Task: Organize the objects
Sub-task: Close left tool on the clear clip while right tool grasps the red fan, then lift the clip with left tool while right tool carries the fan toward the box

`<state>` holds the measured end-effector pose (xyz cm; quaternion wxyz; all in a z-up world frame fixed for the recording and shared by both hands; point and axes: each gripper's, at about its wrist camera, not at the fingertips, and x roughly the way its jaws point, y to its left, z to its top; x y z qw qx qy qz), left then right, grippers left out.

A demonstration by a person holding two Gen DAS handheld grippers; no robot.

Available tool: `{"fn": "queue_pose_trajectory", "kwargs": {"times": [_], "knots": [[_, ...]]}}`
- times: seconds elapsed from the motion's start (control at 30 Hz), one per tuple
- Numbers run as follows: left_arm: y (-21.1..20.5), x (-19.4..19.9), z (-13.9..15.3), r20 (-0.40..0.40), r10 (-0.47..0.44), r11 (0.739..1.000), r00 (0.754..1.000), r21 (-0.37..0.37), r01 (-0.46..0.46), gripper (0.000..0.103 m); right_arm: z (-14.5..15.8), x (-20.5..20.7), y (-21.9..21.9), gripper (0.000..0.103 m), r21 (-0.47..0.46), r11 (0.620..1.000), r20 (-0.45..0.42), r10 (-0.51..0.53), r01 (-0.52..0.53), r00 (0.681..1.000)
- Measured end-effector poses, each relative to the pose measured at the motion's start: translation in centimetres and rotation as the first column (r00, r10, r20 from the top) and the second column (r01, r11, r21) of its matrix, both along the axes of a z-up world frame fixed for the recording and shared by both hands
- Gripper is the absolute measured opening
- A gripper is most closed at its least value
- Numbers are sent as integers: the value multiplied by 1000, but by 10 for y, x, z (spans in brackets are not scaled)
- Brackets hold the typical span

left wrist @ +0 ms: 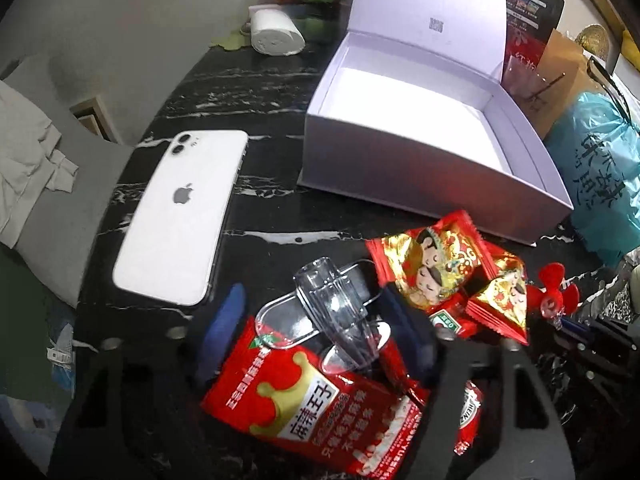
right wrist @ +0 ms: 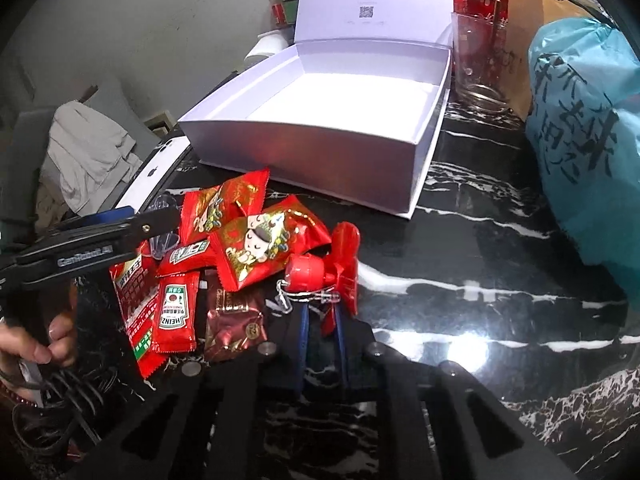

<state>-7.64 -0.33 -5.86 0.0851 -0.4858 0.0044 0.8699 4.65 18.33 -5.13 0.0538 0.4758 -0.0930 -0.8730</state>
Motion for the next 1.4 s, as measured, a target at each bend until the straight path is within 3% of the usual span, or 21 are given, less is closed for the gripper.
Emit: {"fn": "queue_pose_trajectory", "kwargs": {"times": [0.2, 0.4, 0.87, 0.93, 0.97, 1.0, 1.23, 1.4], "knots": [[2, -1, 1, -22, -25, 1000, 999, 16, 26, 38, 2, -1, 0, 11, -3, 1000, -22, 15, -15, 1000], [2, 4, 5, -18, -41, 999, 999, 30, 42, 38, 0, -2, 2, 11, -22, 1000, -17, 11, -11, 1000], [-8, 26, 35, -98, -18, 999, 995, 27, 20, 38, 13, 17, 3, 10, -9, 1000, -70, 2, -3, 998], [-7, 27, 34, -97, -13, 1000, 995, 25, 16, 38, 16, 21, 4, 20, 9, 1000, -90, -13, 14, 996], [-7, 27, 34, -96, -13, 1000, 995, 26, 15, 38, 18, 21, 5, 44, 26, 999, -101, -20, 23, 995], [-6, 28, 34, -95, -15, 1000, 995, 25, 17, 38, 19, 21, 5, 59, 39, 999, -110, -28, 32, 994], [1, 26, 31, -97, -18, 1000, 995, 1, 18, 38, 21, 10, 6, 59, 122, 992, -179, -6, 28, 984], [1, 22, 28, -90, -10, 1000, 996, -11, 9, 38, 9, -7, 8, 41, 115, 993, -129, 13, 2, 992]]}}
